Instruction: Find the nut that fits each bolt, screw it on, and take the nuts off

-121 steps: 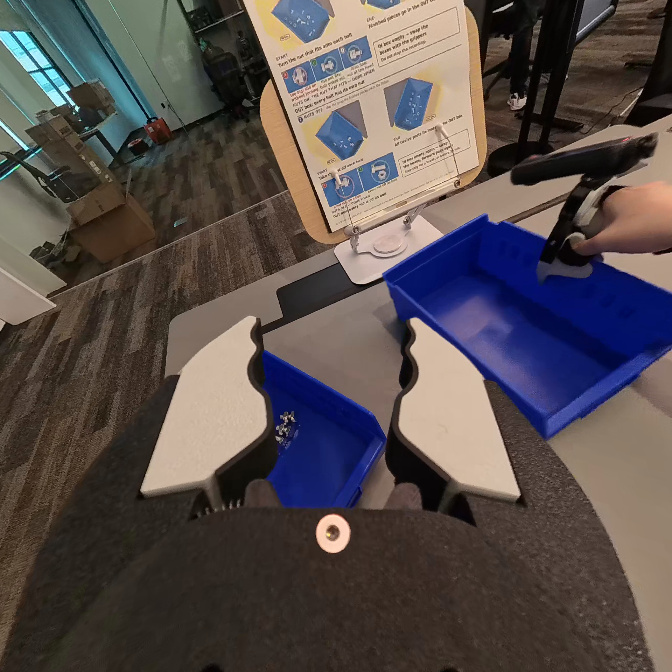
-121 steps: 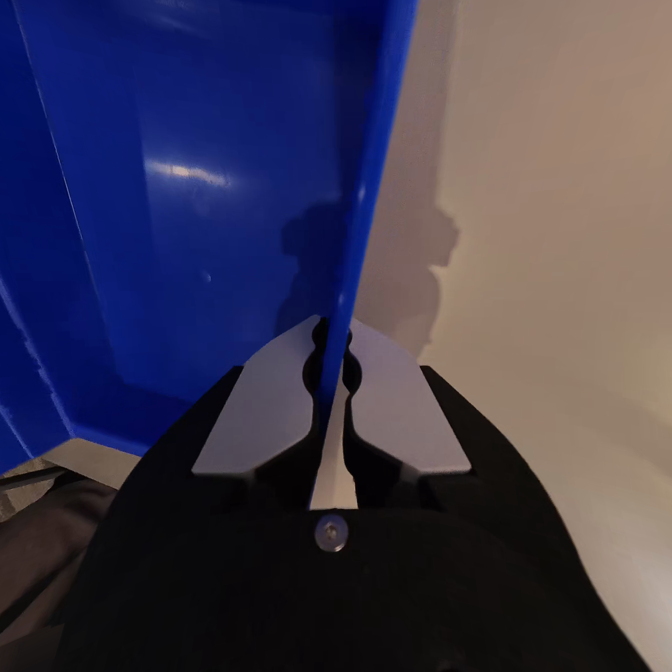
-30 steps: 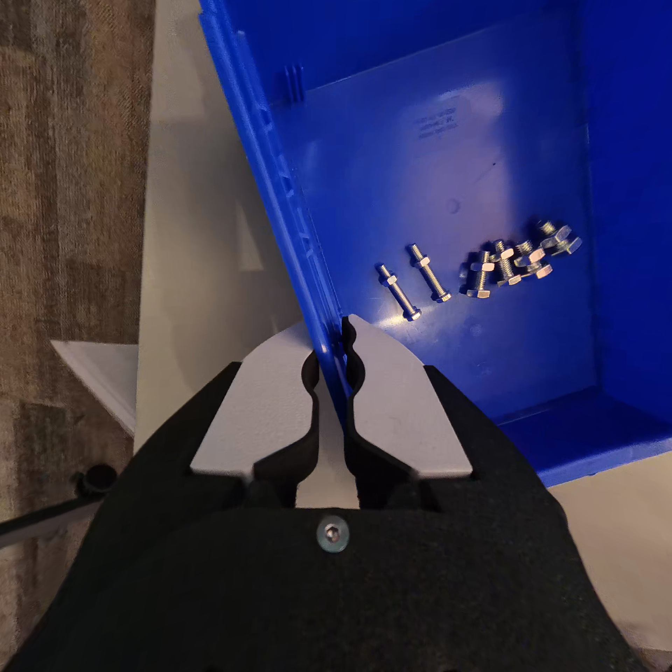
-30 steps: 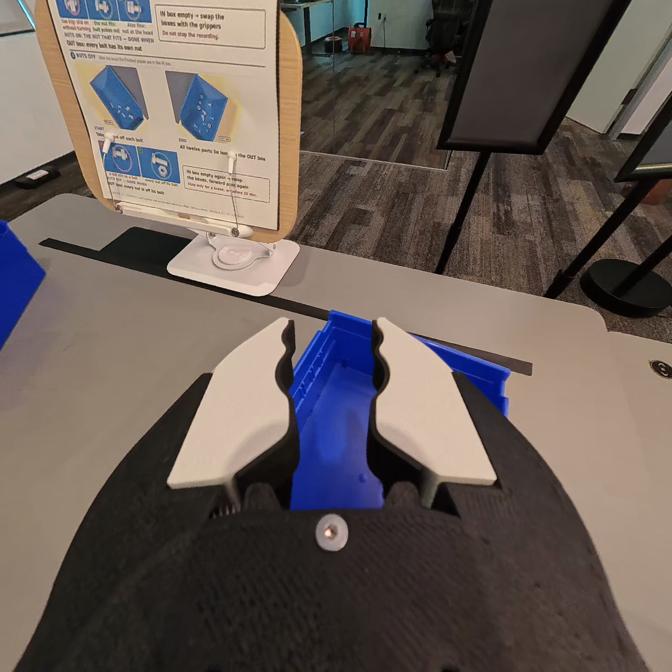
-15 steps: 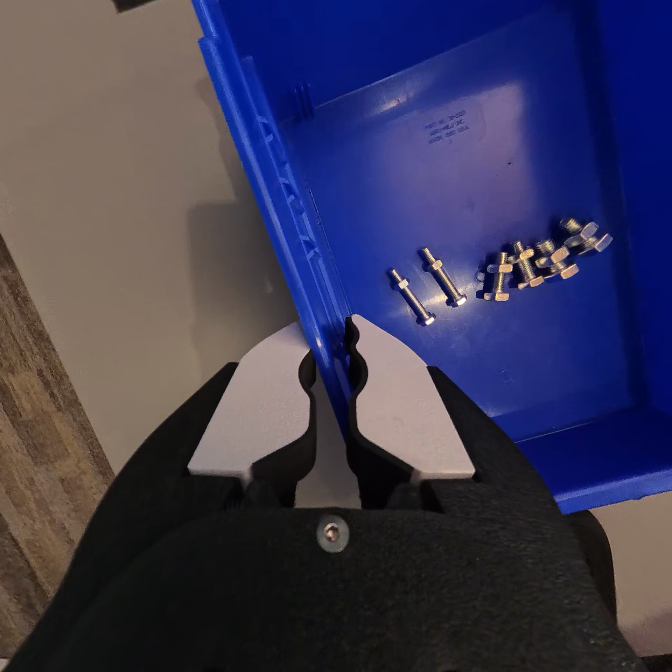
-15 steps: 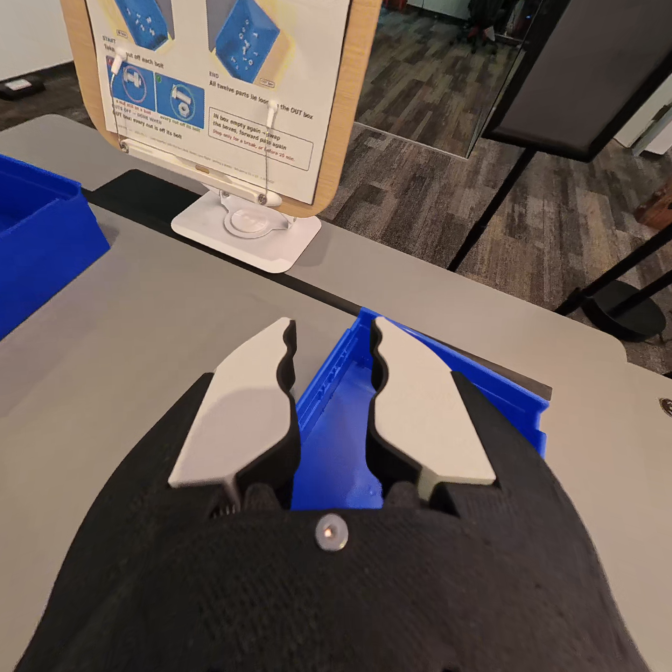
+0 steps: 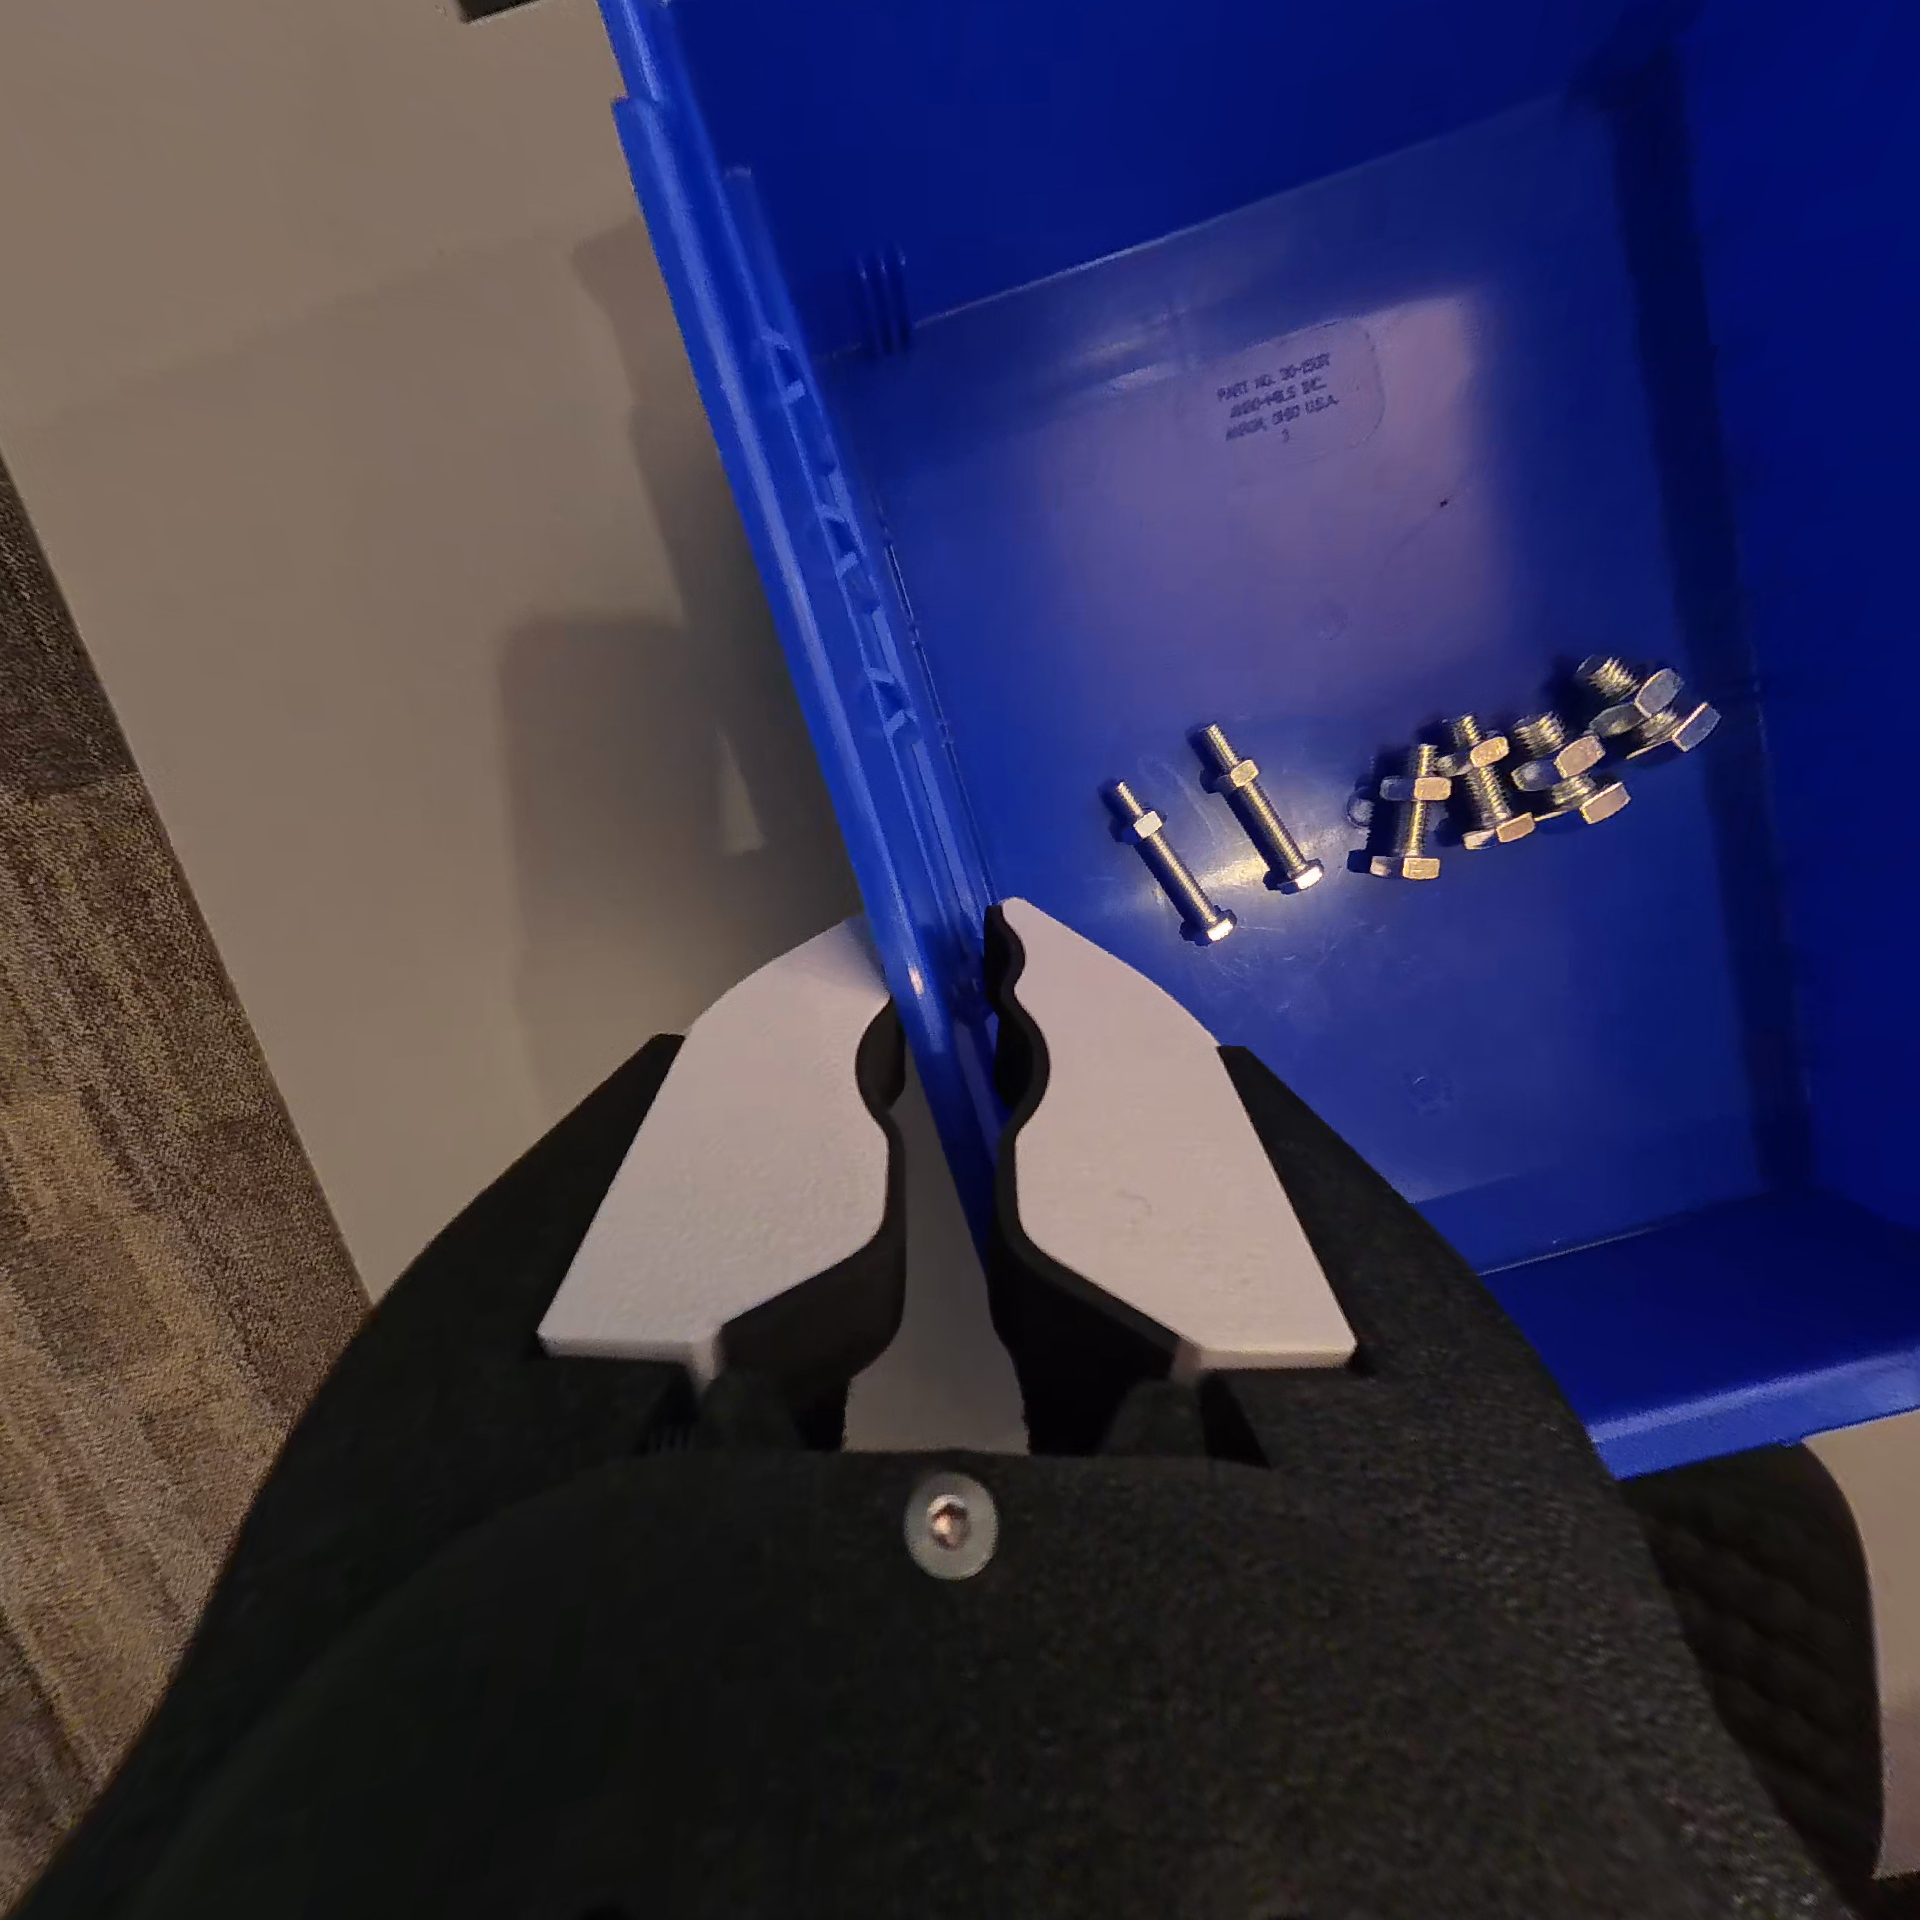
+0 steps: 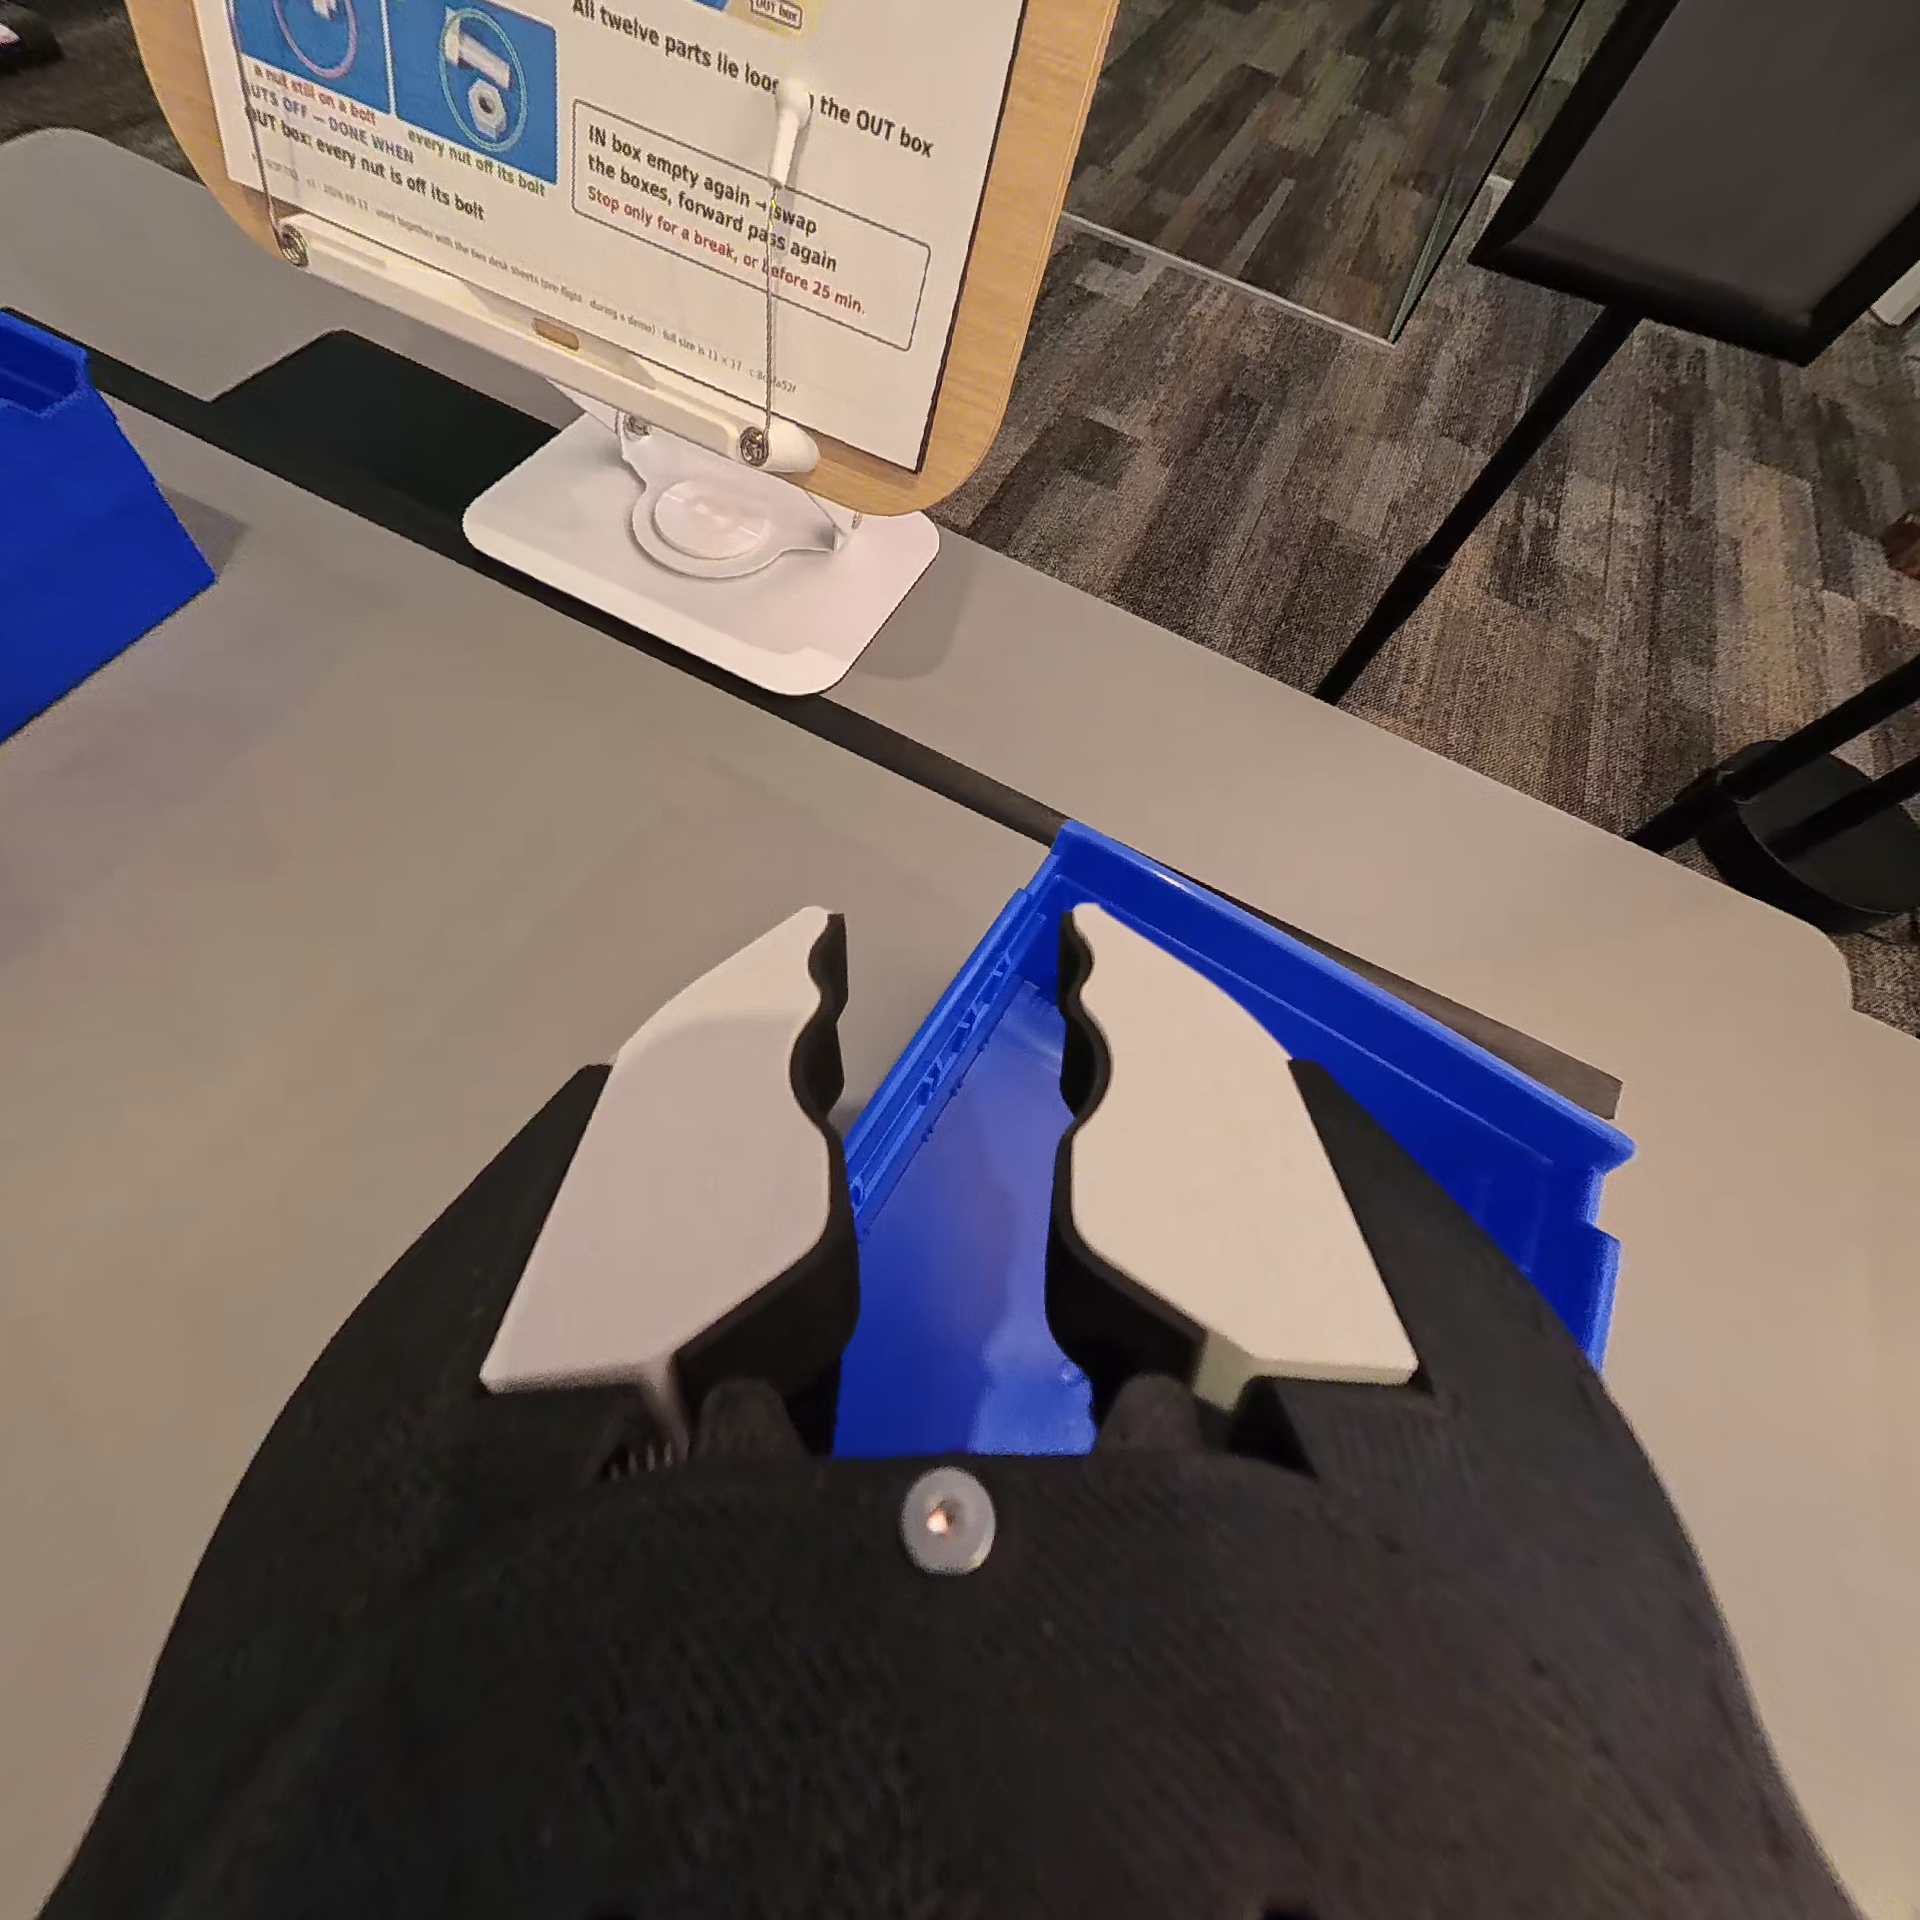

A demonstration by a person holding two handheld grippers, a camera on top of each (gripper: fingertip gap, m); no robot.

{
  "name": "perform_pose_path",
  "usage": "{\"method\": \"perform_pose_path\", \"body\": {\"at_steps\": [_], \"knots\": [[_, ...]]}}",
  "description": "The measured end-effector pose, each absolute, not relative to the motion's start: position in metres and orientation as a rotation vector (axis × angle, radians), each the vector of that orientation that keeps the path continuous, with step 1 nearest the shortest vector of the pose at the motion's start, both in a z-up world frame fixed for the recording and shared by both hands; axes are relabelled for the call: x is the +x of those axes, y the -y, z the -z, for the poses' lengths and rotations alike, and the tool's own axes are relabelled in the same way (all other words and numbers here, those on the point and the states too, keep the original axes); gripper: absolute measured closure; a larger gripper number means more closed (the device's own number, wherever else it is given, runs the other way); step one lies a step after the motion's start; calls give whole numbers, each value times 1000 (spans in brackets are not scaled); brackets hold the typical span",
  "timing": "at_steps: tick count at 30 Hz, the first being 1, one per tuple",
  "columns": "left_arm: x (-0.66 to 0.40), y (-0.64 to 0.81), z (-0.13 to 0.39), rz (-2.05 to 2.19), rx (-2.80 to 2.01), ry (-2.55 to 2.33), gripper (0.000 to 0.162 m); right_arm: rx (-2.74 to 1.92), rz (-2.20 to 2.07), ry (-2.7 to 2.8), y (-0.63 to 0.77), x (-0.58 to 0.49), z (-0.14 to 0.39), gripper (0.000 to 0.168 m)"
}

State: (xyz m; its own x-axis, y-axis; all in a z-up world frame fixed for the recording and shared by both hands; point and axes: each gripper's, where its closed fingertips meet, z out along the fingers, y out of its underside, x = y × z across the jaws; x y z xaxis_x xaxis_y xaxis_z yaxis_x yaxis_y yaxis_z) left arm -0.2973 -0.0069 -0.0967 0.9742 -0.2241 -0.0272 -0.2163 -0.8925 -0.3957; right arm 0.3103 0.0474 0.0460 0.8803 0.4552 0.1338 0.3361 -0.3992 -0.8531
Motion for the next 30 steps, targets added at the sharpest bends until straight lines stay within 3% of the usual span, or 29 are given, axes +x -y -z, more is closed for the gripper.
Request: {"method": "perform_pose_path", "body": {"at_steps": [11,13,16,19,23,30], "knots": [[-306,6,95,28,-2687,-321,149,-2074,-135,605,-51,307,-31,128],[-310,4,88,-16,-2652,-301,141,-2077,-130,606,-51,307,-30,128],[-321,0,61,-83,-2551,-190,132,-2081,-123,606,-51,308,-29,128],[-321,4,18,-123,-2407,-115,134,-2082,-116,601,-52,310,-29,128],[-271,14,-24,168,-2270,-93,134,-2086,-119,597,-53,311,-28,128],[-227,13,16,350,-2485,-99,146,-2079,-117,602,-51,310,-30,128]]}}
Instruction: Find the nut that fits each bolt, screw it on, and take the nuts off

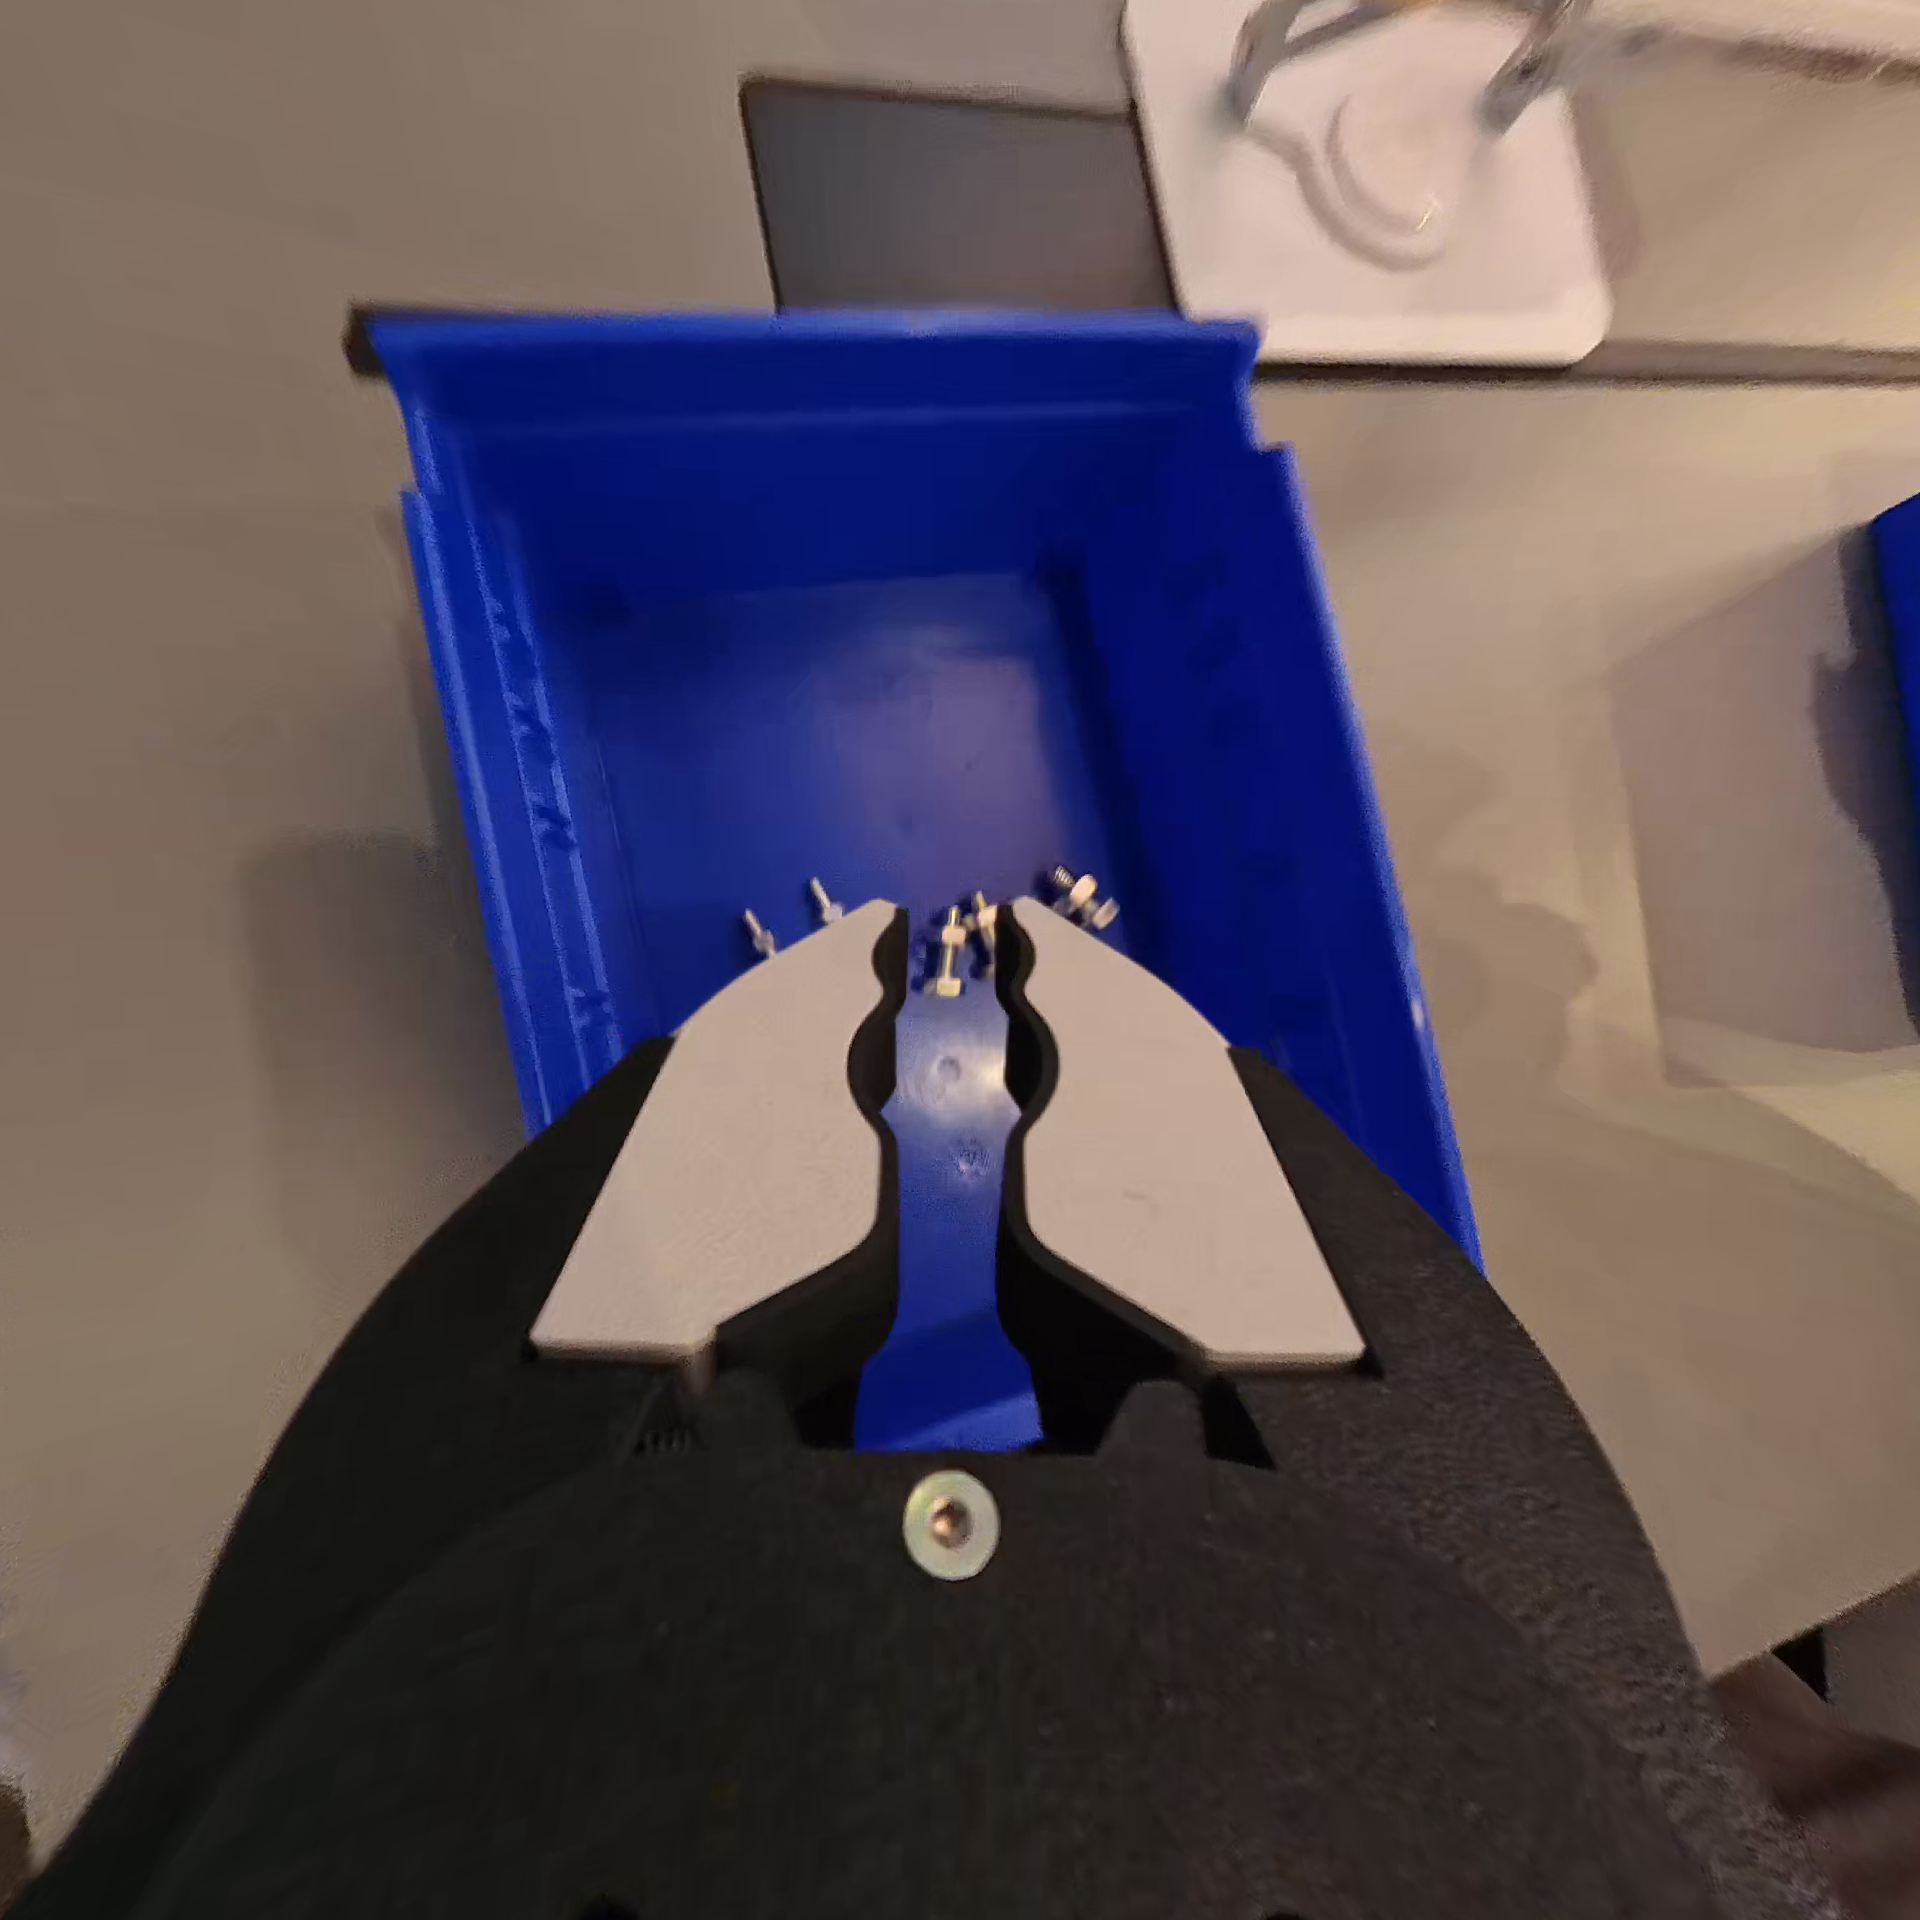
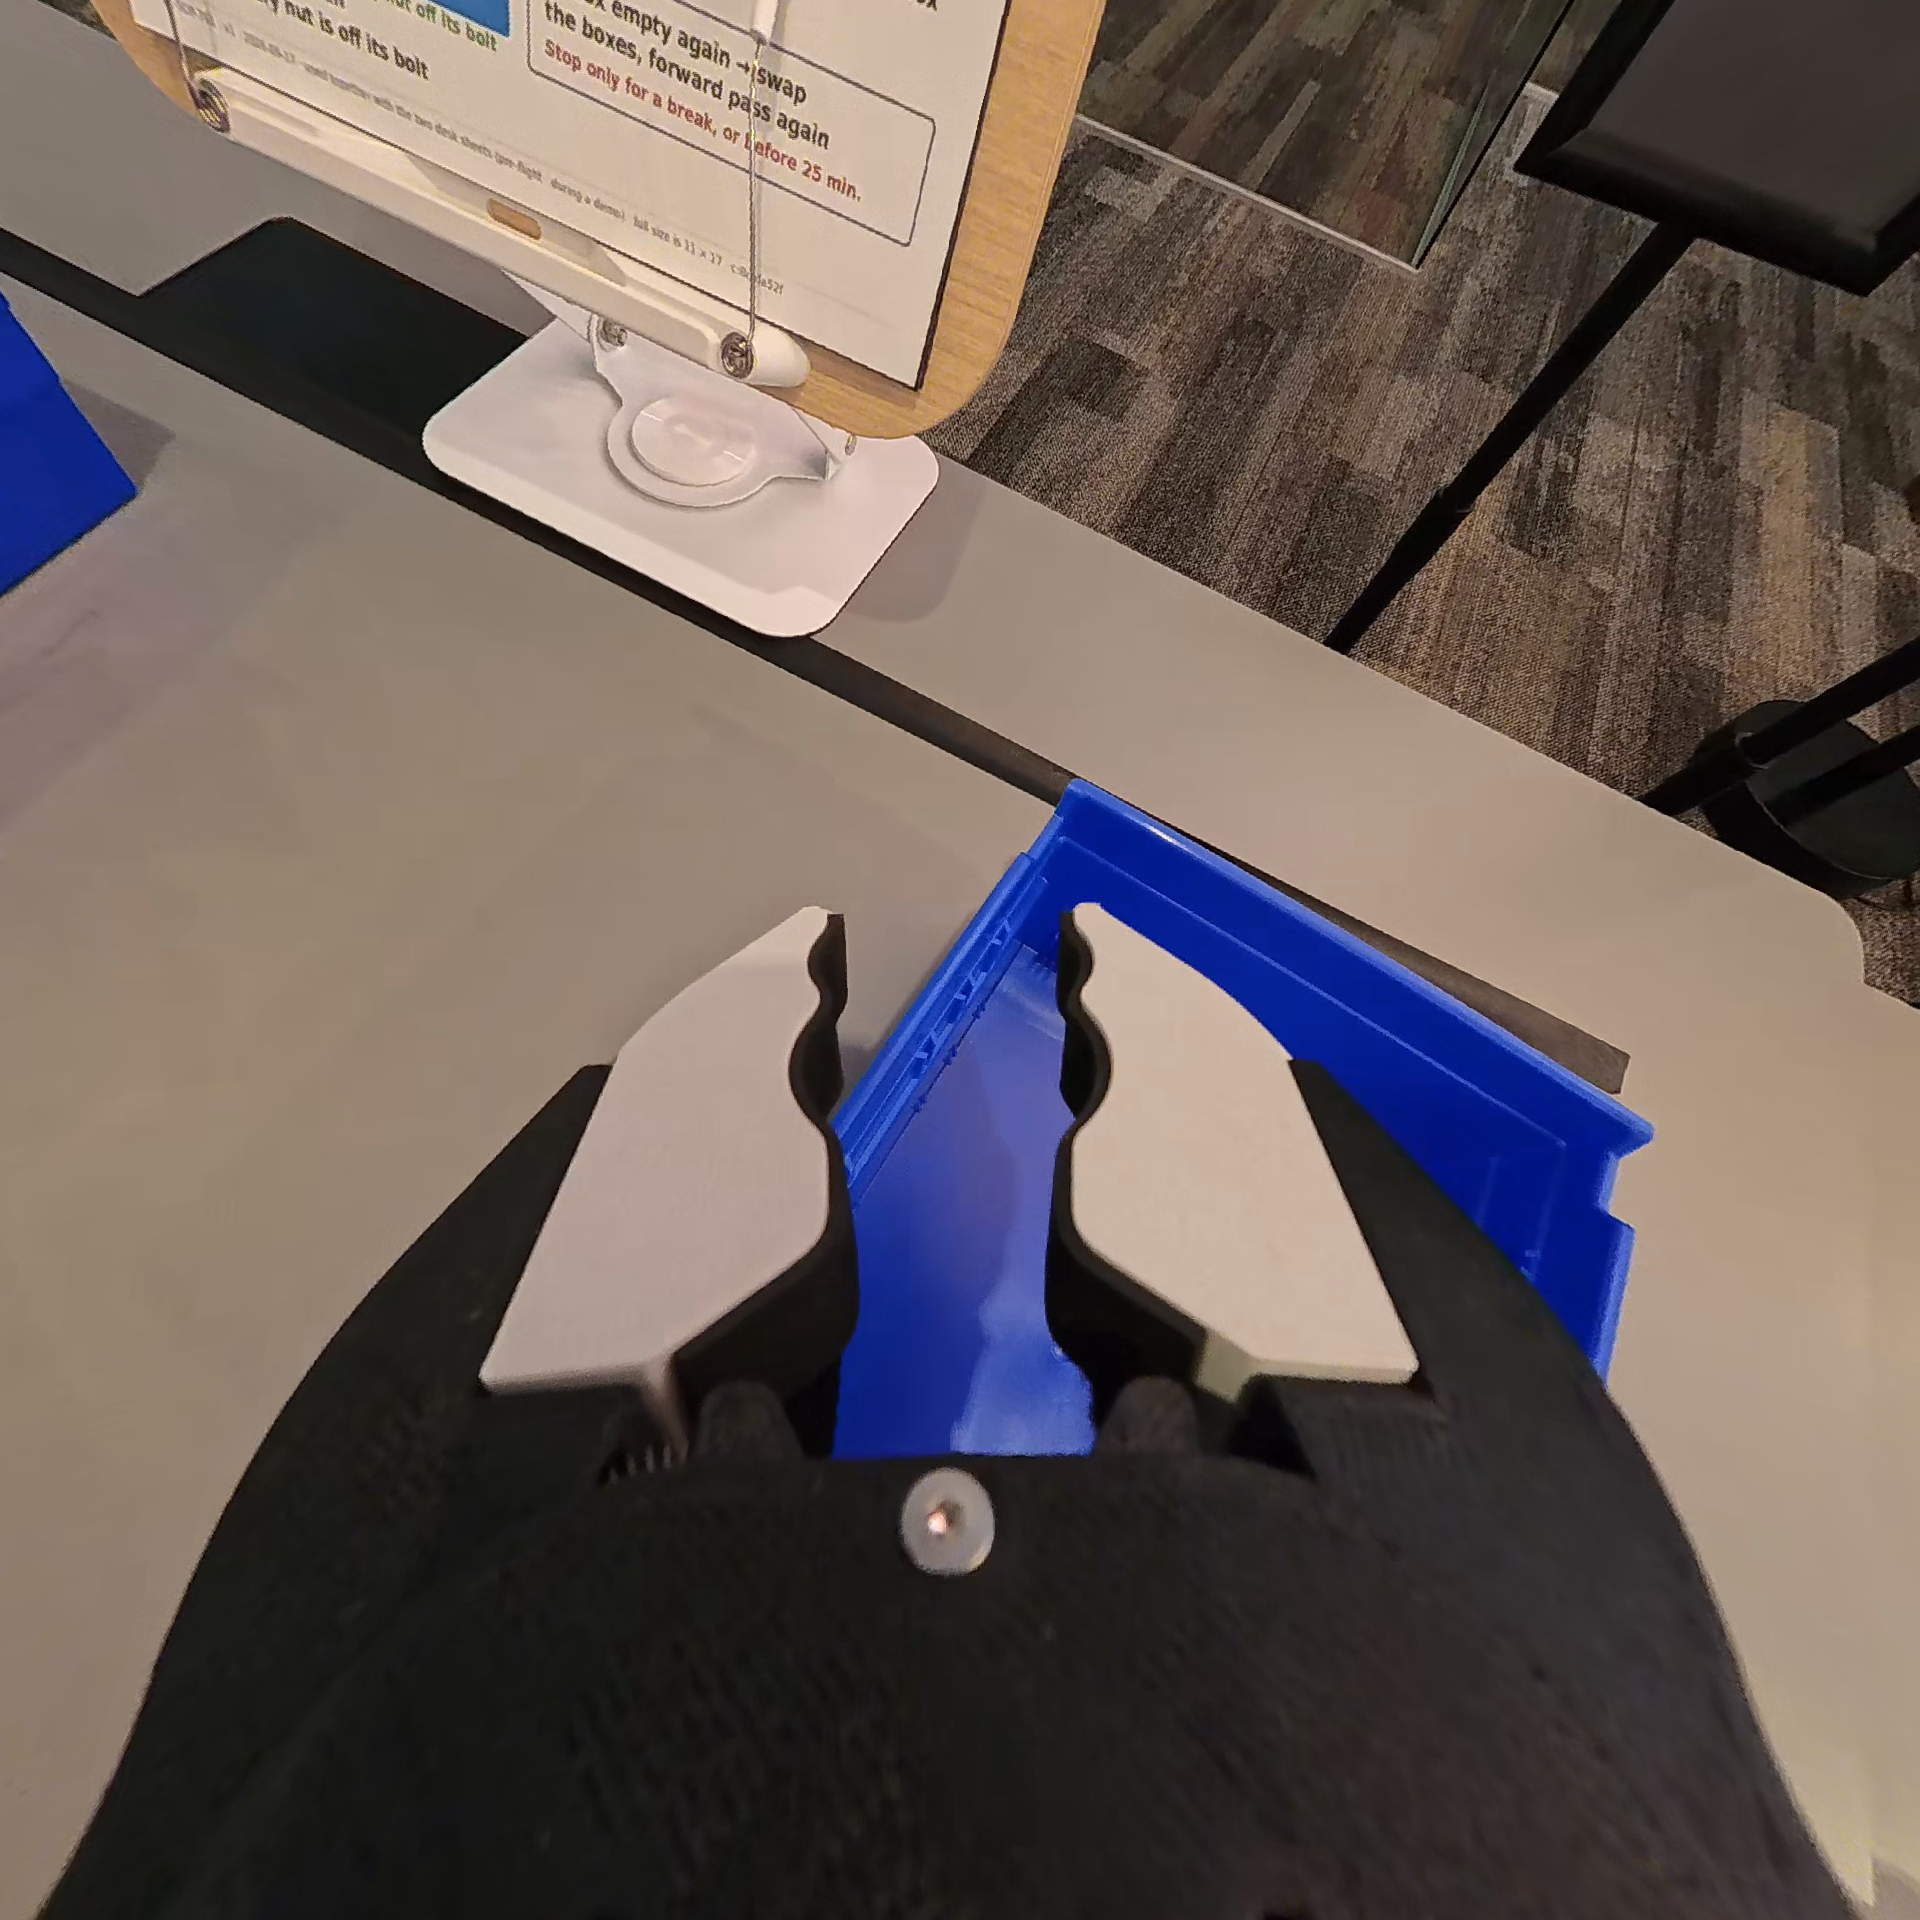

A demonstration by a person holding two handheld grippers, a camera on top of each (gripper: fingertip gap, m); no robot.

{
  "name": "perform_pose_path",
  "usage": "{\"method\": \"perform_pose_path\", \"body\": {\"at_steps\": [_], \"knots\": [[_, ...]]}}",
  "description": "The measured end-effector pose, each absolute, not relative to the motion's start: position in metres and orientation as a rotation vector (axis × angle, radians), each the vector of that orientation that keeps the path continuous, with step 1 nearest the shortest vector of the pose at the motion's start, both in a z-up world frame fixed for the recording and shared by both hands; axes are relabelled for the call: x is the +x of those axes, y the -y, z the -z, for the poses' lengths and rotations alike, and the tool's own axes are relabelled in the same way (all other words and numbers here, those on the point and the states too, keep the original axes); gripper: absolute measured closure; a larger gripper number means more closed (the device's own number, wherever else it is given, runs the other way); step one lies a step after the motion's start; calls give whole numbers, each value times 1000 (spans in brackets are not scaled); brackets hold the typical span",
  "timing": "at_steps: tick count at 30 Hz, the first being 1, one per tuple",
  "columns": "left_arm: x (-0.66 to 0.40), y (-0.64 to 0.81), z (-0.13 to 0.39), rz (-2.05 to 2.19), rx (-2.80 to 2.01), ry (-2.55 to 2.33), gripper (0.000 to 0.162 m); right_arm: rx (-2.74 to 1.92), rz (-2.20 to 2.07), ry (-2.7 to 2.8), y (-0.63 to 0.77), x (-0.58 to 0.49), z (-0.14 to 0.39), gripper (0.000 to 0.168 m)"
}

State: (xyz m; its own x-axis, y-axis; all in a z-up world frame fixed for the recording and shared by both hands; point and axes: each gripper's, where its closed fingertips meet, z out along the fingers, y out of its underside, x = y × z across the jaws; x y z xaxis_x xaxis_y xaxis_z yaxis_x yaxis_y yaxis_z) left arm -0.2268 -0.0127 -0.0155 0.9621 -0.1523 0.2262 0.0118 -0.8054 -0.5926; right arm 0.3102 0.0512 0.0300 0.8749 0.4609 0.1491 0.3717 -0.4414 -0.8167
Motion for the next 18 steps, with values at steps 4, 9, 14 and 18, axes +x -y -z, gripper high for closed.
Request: {"method": "perform_pose_path", "body": {"at_steps": [4,9,14,18], "knots": [[-229,14,55,240,-2673,-80,149,-2079,-117,602,-51,311,-31,128],[-239,13,87,66,-2803,-65,148,-2087,-123,611,-50,310,-29,128],[-249,13,116,-45,-2898,-7,139,-2082,-128,616,-49,309,-31,128],[-259,11,127,-121,-2918,18,144,-2075,-137,614,-49,309,-33,128]]}}
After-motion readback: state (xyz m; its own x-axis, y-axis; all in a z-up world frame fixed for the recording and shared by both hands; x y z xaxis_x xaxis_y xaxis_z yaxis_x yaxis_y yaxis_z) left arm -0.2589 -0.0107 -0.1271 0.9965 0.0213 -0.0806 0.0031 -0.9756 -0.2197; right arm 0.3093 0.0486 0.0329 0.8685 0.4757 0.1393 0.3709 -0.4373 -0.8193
